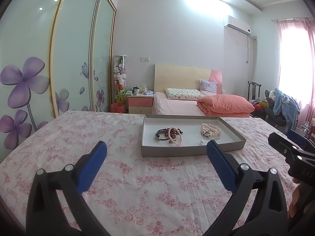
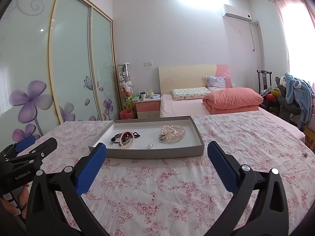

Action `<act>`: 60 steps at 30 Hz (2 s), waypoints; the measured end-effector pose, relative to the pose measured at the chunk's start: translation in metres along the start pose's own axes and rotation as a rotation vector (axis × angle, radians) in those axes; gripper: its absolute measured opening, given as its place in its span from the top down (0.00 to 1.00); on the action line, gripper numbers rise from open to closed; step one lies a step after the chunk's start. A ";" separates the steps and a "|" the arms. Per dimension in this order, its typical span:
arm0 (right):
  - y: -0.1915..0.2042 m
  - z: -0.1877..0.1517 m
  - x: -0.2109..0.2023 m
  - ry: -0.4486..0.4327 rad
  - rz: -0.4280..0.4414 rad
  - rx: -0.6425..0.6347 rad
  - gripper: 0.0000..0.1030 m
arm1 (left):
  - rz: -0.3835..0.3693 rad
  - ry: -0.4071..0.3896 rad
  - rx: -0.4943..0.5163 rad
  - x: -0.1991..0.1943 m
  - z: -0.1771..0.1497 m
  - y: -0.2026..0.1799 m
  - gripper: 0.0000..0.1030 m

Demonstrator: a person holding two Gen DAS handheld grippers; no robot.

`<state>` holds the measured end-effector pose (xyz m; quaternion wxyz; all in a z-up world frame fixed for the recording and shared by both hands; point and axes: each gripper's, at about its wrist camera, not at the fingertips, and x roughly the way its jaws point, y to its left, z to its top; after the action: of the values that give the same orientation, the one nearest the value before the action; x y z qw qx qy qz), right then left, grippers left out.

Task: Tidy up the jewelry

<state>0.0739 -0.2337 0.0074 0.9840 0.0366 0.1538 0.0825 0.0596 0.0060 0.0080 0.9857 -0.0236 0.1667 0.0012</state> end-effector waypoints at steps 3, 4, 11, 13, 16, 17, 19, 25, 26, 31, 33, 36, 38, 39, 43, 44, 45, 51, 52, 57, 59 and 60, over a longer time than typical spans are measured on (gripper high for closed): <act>0.000 0.000 0.000 0.001 0.000 0.001 0.02 | -0.001 0.001 0.001 0.000 0.000 0.000 0.04; -0.002 0.001 0.000 0.002 0.001 0.001 0.02 | -0.002 0.000 0.000 0.000 0.000 0.000 0.04; -0.002 -0.001 0.001 0.008 0.001 0.000 0.02 | -0.004 -0.001 0.001 0.000 -0.001 -0.001 0.04; -0.002 -0.001 0.001 0.009 0.001 -0.001 0.02 | -0.004 0.000 0.001 0.000 -0.001 -0.001 0.04; -0.002 -0.002 0.001 0.010 0.002 0.000 0.02 | -0.004 0.000 0.001 0.000 0.000 -0.001 0.04; -0.002 -0.002 0.001 0.011 0.003 0.000 0.02 | -0.003 0.001 0.000 0.000 -0.001 -0.001 0.04; -0.002 -0.002 0.002 0.012 0.003 0.000 0.02 | -0.004 0.001 0.001 0.000 0.000 -0.001 0.04; 0.000 -0.003 0.003 0.012 0.004 -0.001 0.02 | -0.005 0.001 0.002 0.001 -0.001 -0.002 0.04; 0.000 -0.003 0.003 0.013 0.003 -0.001 0.02 | -0.005 0.002 0.002 0.001 -0.001 -0.002 0.04; 0.000 -0.003 0.003 0.013 0.004 -0.001 0.02 | -0.004 0.002 0.001 0.001 0.000 -0.002 0.04; 0.000 -0.003 0.003 0.013 0.003 -0.001 0.02 | -0.005 0.002 0.002 0.001 0.000 -0.002 0.04; 0.002 -0.004 0.002 0.016 0.005 0.000 0.02 | -0.004 0.004 0.002 0.001 0.000 -0.002 0.04; 0.003 -0.004 0.003 0.017 0.005 -0.001 0.02 | -0.006 0.007 0.003 0.001 -0.001 -0.003 0.04; 0.002 -0.004 0.003 0.016 0.005 -0.001 0.02 | -0.005 0.007 0.003 0.001 -0.003 -0.004 0.04; 0.003 -0.004 0.003 0.016 0.005 0.000 0.02 | 0.000 0.008 0.001 0.001 -0.005 -0.005 0.04; 0.002 -0.004 0.003 0.016 0.005 0.000 0.02 | 0.000 0.008 0.000 0.001 -0.005 -0.005 0.04; 0.002 -0.004 0.003 0.017 0.005 0.000 0.02 | 0.000 0.009 -0.002 0.001 -0.006 -0.005 0.04; 0.003 -0.005 0.003 0.018 0.005 0.000 0.02 | -0.001 0.010 -0.002 0.001 -0.006 -0.005 0.04; 0.004 -0.006 0.003 0.018 0.005 0.000 0.02 | -0.002 0.010 -0.002 0.000 -0.006 -0.005 0.04; 0.004 -0.006 0.003 0.019 0.005 0.000 0.02 | -0.002 0.011 -0.002 0.000 -0.006 -0.005 0.04; 0.004 -0.006 0.003 0.020 0.006 0.000 0.02 | -0.002 0.011 -0.001 0.000 -0.006 -0.006 0.04; 0.004 -0.006 0.003 0.019 0.006 0.000 0.02 | -0.002 0.011 -0.001 0.000 -0.005 -0.005 0.04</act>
<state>0.0740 -0.2292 0.0017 0.9822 0.0363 0.1631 0.0856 0.0582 0.0005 0.0031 0.9848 -0.0243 0.1720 0.0001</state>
